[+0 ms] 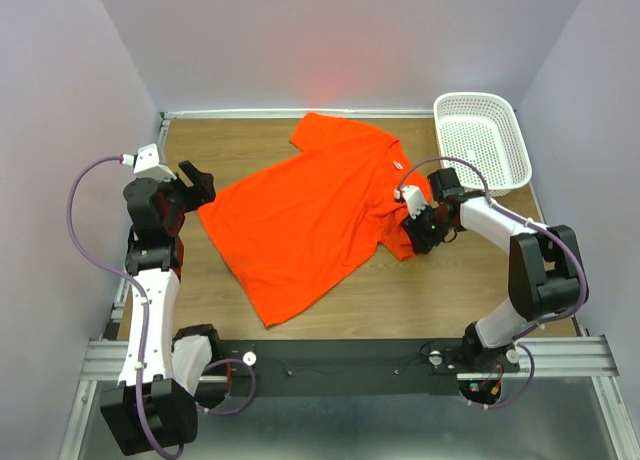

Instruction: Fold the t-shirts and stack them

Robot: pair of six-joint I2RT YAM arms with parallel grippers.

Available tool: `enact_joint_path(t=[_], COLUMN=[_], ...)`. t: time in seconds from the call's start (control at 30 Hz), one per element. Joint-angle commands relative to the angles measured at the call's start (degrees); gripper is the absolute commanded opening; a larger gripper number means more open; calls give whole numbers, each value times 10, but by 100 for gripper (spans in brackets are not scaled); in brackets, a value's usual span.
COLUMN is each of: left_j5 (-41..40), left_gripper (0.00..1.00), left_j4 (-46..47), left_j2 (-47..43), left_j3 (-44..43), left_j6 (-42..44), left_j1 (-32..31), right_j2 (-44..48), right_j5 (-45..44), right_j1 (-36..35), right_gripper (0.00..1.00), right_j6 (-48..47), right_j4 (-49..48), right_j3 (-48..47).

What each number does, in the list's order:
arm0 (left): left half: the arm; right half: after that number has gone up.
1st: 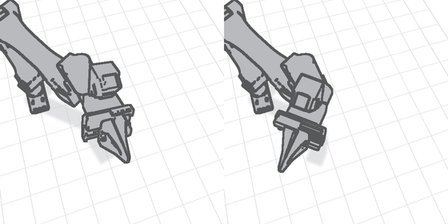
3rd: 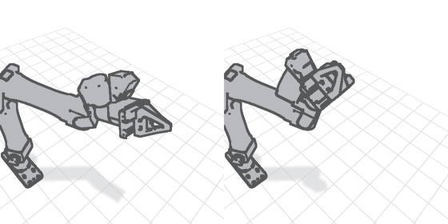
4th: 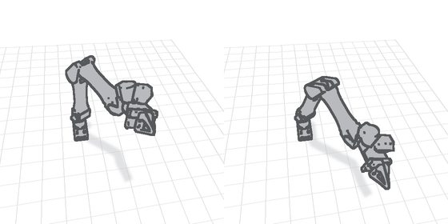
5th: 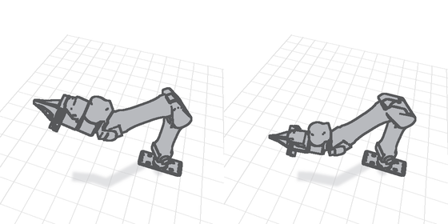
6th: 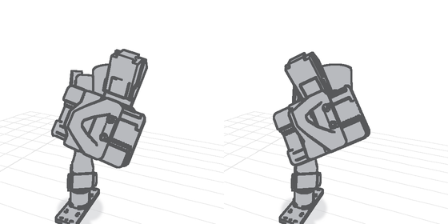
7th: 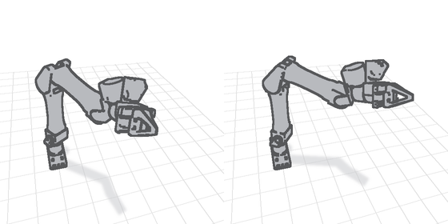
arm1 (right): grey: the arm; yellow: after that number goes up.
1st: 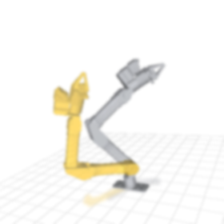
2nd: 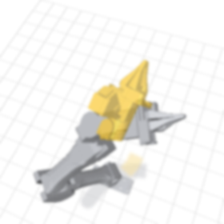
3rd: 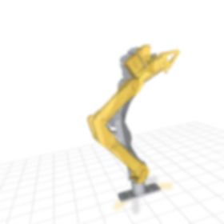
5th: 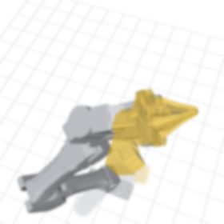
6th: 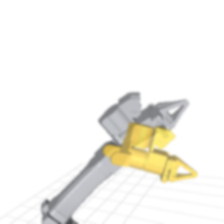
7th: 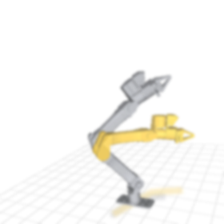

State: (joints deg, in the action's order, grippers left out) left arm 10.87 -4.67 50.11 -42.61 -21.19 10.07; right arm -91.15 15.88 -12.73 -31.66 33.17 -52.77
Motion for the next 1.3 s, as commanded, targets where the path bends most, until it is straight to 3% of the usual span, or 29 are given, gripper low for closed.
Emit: enact_joint_path(t=[0.0, 0.07, 0.1, 0.2, 0.5, 0.53, 0.57, 0.63, 0.73, 0.77, 0.8, 0.87, 1.0, 1.1, 1.13, 1.27], left_j5=[19, 21, 23, 24, 42, 46, 50, 55, 56, 56, 60, 70, 86, 77, 48, -11], left_gripper=[84, 84, 84, 84, 84, 84, 84, 84, 84, 84, 84, 84, 83, 77, 73, 72], left_j4=[15, 15, 15, 16, 23, 23, 23, 26, 26, 26, 26, 28, 13, 2, -13, -42], left_j2=[-7, -7, -7, -11, -6, -5, -2, 0, 5, 7, 12, 28, 72, 106, 115, 162], left_j3=[2, 2, 2, 2, 5, 5, 6, 7, 9, 12, 14, 19, 22, 32, 31, 26], left_j6=[-1, -1, -1, 0, -7, -8, -9, -12, -16, -19, -24, -33, -57, -86, -94, -117], left_j1=[2, 2, 2, 2, 2, 2, 3, 2, 1, 2, 1, 0, 0, 0, -1, -4], right_j2=[0, 11, 15, 52, 229, 251, 259, 284, 304, 326, 337, 359, 344, 304, 267, 130], right_j5=[5, -4, -9, -50, -268, -296, -306, -319, -321, -307, -288, -215, -71, 126, 243, 439], right_j1=[3, 3, 3, 4, 13, 16, 17, 24, 31, 32, 32, 32, 32, 32, 32, 25], right_gripper=[52, 42, 23, 1, 1, 3, 14, 15, 35, 47, 73, 91, 93, 94, 93, 93], right_j6=[13, 14, 15, 15, -54, -55, -55, -51, -41, -40, -41, -38, -27, -34, -45, -49], right_j4=[-14, -14, -16, -18, 43, 51, 65, 87, 116, 137, 152, 185, 194, 159, 149, 134], right_j3=[-7, -7, -6, 11, 126, 136, 150, 158, 150, 145, 127, 82, 11, -9, -9, -61])
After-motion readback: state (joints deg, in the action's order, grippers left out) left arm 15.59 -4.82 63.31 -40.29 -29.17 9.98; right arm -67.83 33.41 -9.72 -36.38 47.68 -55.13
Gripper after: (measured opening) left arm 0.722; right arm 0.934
